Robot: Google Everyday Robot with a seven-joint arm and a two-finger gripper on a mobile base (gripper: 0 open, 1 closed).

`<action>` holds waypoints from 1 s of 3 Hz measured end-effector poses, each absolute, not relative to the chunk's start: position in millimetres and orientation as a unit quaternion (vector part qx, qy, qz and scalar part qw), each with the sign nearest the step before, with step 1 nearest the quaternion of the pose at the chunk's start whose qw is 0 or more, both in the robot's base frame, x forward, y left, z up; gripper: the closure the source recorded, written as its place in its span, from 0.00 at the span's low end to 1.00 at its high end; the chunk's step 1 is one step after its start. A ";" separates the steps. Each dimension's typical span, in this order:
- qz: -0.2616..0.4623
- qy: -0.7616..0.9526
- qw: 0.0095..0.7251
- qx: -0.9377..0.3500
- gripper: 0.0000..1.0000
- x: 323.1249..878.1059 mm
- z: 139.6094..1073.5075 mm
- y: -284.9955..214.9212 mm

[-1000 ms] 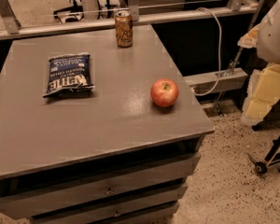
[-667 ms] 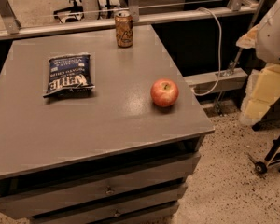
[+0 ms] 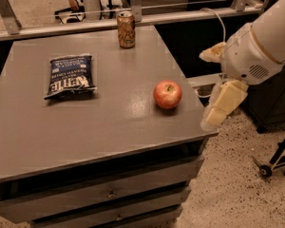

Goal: Pick apple

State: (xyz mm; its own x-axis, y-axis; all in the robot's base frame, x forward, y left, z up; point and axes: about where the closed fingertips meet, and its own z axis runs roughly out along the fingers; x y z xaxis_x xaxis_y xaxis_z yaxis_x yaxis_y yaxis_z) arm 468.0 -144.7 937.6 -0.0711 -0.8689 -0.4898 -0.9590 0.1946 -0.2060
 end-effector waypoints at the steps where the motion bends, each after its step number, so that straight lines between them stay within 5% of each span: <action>1: 0.126 0.713 0.294 -0.624 0.00 487.1 909.8 -120.5; 3: 0.163 0.703 0.340 -0.603 0.00 523.9 885.2 -95.2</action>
Offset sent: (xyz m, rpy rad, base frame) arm 0.0551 0.0539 -0.0653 0.2441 -0.0062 0.0299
